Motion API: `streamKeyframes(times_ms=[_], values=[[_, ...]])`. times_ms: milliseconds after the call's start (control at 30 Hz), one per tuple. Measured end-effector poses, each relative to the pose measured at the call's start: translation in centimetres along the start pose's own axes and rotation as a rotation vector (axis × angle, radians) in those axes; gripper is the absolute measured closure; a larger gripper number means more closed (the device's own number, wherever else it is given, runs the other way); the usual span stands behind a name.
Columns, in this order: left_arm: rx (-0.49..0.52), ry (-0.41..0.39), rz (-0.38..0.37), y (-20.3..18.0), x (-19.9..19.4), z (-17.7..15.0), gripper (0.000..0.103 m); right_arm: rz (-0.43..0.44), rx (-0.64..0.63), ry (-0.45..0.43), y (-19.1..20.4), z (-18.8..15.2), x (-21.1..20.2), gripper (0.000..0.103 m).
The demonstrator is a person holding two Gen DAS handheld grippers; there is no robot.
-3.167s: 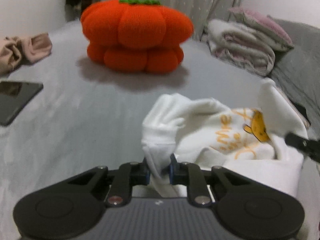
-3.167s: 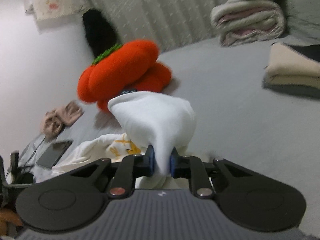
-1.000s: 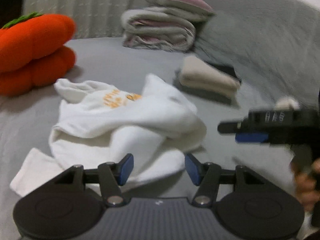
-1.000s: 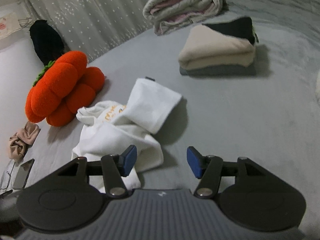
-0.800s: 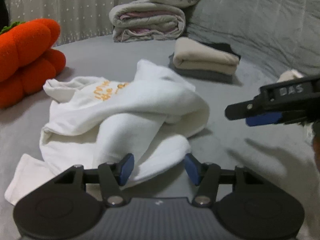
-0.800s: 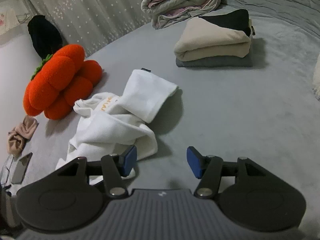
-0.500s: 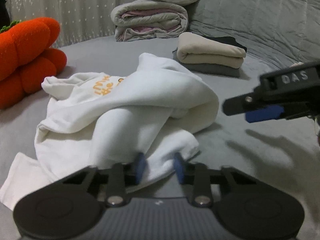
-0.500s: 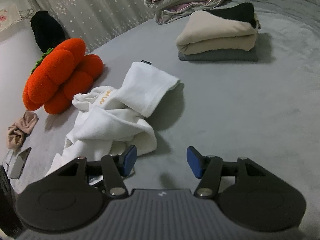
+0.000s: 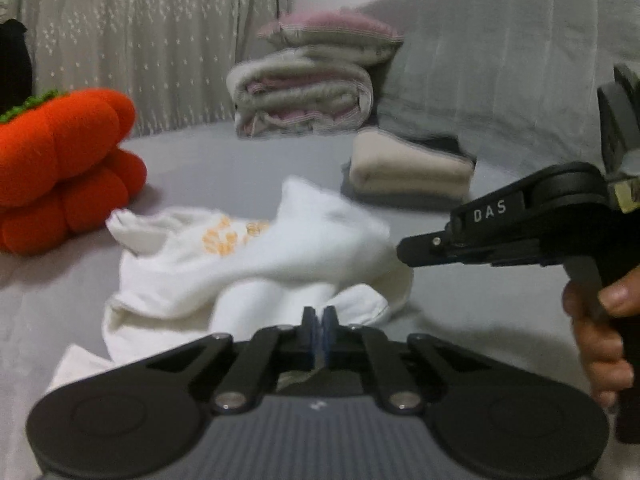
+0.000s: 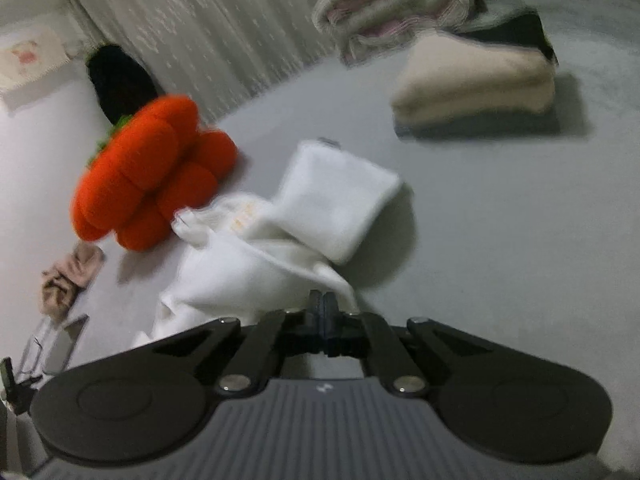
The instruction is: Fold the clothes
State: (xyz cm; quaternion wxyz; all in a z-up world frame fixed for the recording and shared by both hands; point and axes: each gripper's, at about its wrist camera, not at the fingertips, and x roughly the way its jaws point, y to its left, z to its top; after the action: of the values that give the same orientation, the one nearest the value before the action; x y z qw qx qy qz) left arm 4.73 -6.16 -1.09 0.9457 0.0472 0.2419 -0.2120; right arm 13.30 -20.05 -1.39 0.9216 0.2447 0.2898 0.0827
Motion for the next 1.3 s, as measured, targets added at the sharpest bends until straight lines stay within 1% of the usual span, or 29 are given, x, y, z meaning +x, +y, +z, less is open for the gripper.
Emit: streamKeyframes(times_ms=[100,233,300,367,567,667,800,900,967,1000,1033,1067,1100,1167,1267,1300], values=[[-0.028,-0.054,0.002,0.7,-2.1,0.9,0.1,0.072,-0.03,-0.064,1.7,0.6,-1.9,0.102],[-0.07,-0.105,0.028,2.4,-4.0,1.8,0.1,0.095,-0.078,-0.094,3.4,0.9,-3.1,0.102],[-0.098,-0.121,0.049,3.5,-4.5,2.1,0.1,0.095,-0.076,-0.085,3.4,0.9,-3.0,0.102],[-0.13,-0.138,0.075,4.9,-5.0,2.4,0.1,0.073,-0.063,-0.074,3.1,0.7,-2.6,0.09],[-0.23,-0.185,0.17,9.6,-6.6,2.9,0.1,0.014,-0.043,-0.023,2.6,0.5,-0.8,0.089],[-0.284,-0.193,0.216,11.9,-6.9,3.0,0.1,-0.003,-0.038,-0.004,2.3,0.3,-0.4,0.089],[-0.357,-0.182,0.281,14.9,-6.5,2.6,0.1,0.0,-0.029,0.027,2.3,-0.1,0.4,0.089],[-0.413,-0.155,0.325,16.8,-5.8,2.1,0.1,0.008,-0.038,0.058,2.6,-0.5,1.2,0.089],[-0.445,-0.125,0.358,17.9,-5.2,1.7,0.1,0.012,-0.043,0.079,2.9,-0.8,1.6,0.084],[-0.462,-0.1,0.377,18.4,-4.8,1.5,0.1,0.013,-0.044,0.088,3.0,-1.0,1.8,0.072],[-0.478,-0.076,0.397,18.9,-4.4,1.3,0.103,0.015,-0.048,0.093,3.1,-1.1,2.0,0.058],[-0.489,-0.049,0.42,19.4,-4.1,1.0,0.103,0.016,-0.053,0.096,3.3,-1.2,2.2,0.054],[-0.495,-0.024,0.435,19.7,-3.8,0.9,0.103,0.018,-0.058,0.1,3.4,-1.3,2.3,0.054],[-0.516,0.007,0.418,20.0,-3.6,0.6,0.103,0.021,-0.069,0.11,3.6,-1.6,2.6,0.054],[-0.521,0.02,0.365,19.7,-4.2,0.6,0.101,0.02,-0.085,0.131,3.8,-1.9,3.1,0.054],[-0.519,0.026,0.344,19.5,-4.3,0.6,0.097,0.017,-0.087,0.137,3.9,-2.0,3.2,0.054]])
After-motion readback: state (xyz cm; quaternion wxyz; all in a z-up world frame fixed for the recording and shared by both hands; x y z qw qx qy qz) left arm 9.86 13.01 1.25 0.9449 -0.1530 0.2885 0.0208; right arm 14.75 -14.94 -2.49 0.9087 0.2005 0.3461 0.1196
